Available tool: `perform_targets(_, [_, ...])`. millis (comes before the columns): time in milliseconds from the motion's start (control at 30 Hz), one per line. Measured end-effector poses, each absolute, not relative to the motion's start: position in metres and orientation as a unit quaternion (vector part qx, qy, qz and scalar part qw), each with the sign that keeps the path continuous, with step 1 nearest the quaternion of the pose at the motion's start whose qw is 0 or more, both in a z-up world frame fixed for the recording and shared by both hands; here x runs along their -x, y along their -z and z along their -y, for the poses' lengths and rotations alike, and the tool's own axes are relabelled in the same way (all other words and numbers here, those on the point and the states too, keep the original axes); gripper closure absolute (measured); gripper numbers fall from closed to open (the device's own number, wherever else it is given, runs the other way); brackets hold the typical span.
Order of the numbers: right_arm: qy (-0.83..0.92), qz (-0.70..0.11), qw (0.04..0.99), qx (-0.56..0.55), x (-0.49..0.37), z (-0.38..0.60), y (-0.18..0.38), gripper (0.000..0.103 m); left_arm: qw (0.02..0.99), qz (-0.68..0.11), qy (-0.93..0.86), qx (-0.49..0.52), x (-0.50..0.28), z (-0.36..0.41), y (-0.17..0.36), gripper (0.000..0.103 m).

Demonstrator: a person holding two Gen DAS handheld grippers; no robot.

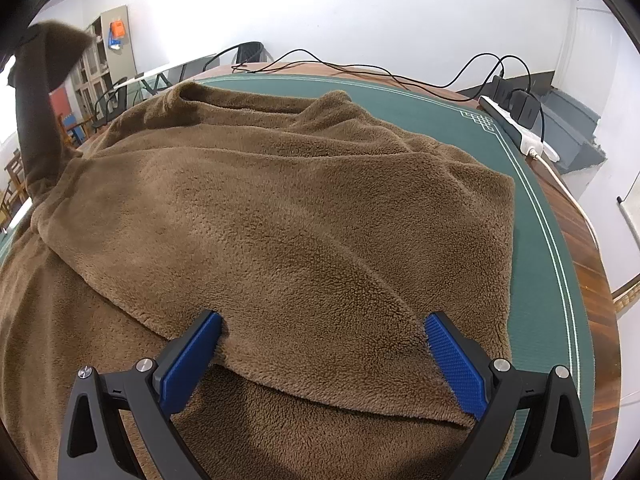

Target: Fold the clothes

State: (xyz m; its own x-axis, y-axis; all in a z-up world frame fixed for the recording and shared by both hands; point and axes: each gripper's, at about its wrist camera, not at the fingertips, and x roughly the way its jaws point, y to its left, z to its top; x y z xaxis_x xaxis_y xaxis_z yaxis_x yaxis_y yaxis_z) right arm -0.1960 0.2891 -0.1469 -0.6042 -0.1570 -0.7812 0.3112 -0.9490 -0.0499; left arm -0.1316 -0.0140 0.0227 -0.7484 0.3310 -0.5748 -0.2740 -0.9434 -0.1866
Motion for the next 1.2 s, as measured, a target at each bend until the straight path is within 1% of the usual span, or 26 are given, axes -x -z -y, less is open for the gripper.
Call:
perform_targets(133, [0.895, -0.077, 0.132, -0.418, 0.195, -0.294, 0.144, 0.001, 0.193, -0.011, -0.917, 0.348, 0.149, -0.051, -0.006, 0.095])
perform_targets(200, [0.901, -0.057, 0.126, -0.410, 0.194, -0.302, 0.141, 0.001, 0.199, -0.063, -0.903, 0.376, 0.158, -0.085, 0.011, 0.092])
perform_targets(267, [0.909, -0.030, 0.115, -0.400, 0.192, -0.313, 0.139, 0.001, 0.194, -0.127, -0.887, 0.400, 0.162, -0.115, 0.031, 0.080])
perform_targets(300, [0.912, -0.016, 0.110, -0.395, 0.191, -0.318, 0.137, 0.001, 0.191, -0.159, -0.878, 0.409, 0.161, -0.127, 0.041, 0.060])
perform_targets(333, [0.915, -0.002, 0.105, -0.390, 0.191, -0.324, 0.136, 0.001, 0.192, -0.195, -0.869, 0.412, 0.158, -0.139, 0.052, 0.050])
perform_targets(367, [0.917, 0.011, 0.099, -0.385, 0.190, -0.329, 0.134, 0.001, 0.193, -0.238, -0.859, 0.411, 0.152, -0.157, 0.062, 0.036])
perform_targets(400, [0.920, 0.025, 0.094, -0.380, 0.189, -0.335, 0.133, 0.001, 0.195, -0.277, -0.849, 0.406, 0.146, -0.172, 0.071, 0.030])
perform_targets(467, [0.924, 0.052, 0.083, -0.369, 0.187, -0.346, 0.130, 0.001, 0.199, -0.344, -0.833, 0.385, 0.131, -0.195, 0.084, 0.028])
perform_targets(533, [0.928, 0.080, 0.073, -0.357, 0.186, -0.357, 0.128, 0.001, 0.208, -0.408, -0.815, 0.356, 0.111, -0.216, 0.096, 0.023])
perform_targets(700, [0.931, 0.144, 0.050, -0.332, 0.182, -0.383, 0.123, 0.001, 0.232, -0.488, -0.787, 0.298, 0.075, -0.235, 0.118, 0.022])
perform_targets(800, [0.929, 0.162, 0.047, -0.330, 0.181, -0.390, 0.124, 0.001, 0.233, -0.536, -0.767, 0.265, 0.054, -0.238, 0.129, 0.021])
perform_targets(933, [0.930, 0.165, 0.059, -0.323, 0.179, -0.390, 0.122, 0.001, 0.225, -0.594, -0.745, 0.202, 0.022, -0.233, 0.142, 0.018])
perform_targets(967, [0.932, 0.164, 0.062, -0.318, 0.178, -0.390, 0.121, 0.001, 0.228, -0.600, -0.743, 0.192, 0.014, -0.231, 0.144, 0.017])
perform_targets(1067, [0.934, 0.167, 0.082, -0.305, 0.175, -0.389, 0.118, 0.001, 0.247, -0.567, -0.760, 0.202, 0.000, -0.215, 0.135, 0.015])
perform_targets(1167, [0.922, 0.178, 0.117, -0.322, 0.179, -0.388, 0.120, 0.001, 0.229, -0.524, -0.791, 0.218, -0.001, -0.185, 0.120, 0.012])
perform_targets(1200, [0.917, 0.181, 0.130, -0.332, 0.181, -0.387, 0.121, 0.001, 0.222, -0.509, -0.801, 0.224, 0.001, -0.174, 0.115, 0.010])
